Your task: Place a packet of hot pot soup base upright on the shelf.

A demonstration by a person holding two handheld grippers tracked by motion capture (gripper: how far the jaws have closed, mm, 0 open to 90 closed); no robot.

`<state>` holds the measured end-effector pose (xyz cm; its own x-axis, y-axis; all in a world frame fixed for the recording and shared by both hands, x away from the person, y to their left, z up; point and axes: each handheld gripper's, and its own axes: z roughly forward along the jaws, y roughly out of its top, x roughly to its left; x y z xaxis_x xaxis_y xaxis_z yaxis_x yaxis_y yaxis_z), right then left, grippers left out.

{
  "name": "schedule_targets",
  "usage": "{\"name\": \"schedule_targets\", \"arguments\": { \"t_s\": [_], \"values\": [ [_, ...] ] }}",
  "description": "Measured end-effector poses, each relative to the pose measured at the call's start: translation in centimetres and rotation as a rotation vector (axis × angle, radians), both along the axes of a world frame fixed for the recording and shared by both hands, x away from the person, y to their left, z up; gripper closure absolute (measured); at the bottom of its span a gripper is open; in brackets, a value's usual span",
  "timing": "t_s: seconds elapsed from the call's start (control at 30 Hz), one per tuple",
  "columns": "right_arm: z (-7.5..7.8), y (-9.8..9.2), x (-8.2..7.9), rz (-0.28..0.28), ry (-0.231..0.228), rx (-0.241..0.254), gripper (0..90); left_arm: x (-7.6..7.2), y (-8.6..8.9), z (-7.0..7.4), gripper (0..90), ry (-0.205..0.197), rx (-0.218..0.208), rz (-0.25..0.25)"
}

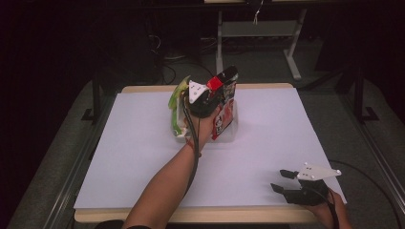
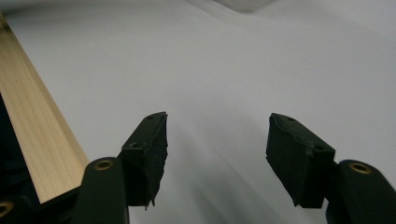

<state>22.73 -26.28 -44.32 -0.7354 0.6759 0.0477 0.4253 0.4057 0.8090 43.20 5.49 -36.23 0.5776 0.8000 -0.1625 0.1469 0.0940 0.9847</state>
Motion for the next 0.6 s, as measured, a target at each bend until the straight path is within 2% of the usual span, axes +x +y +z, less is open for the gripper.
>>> {"name": "schedule_targets", "arguments": {
  "t_s": [0.13,0.43,0.53,0.6],
  "values": [
    [0.0,0.0,0.0,0.001,-0.001,-0.003,37.8,-0.3,0.0,-0.3,72.0,-0.011,0.018,-0.021],
    [-0.1,0.1,0.1,0.005,0.004,-0.007,37.7,-1.0,1.4,-1.0,64.7,0.009,0.050,-0.089],
    [-0.1,0.2,0.1,0.011,0.007,-0.011,37.4,-1.7,1.8,-1.3,62.9,-0.012,0.098,-0.119],
    [-0.2,0.3,0.1,0.011,0.008,-0.012,37.4,-2.1,2.0,-1.4,61.7,-0.012,0.114,-0.134]
  ]
}}
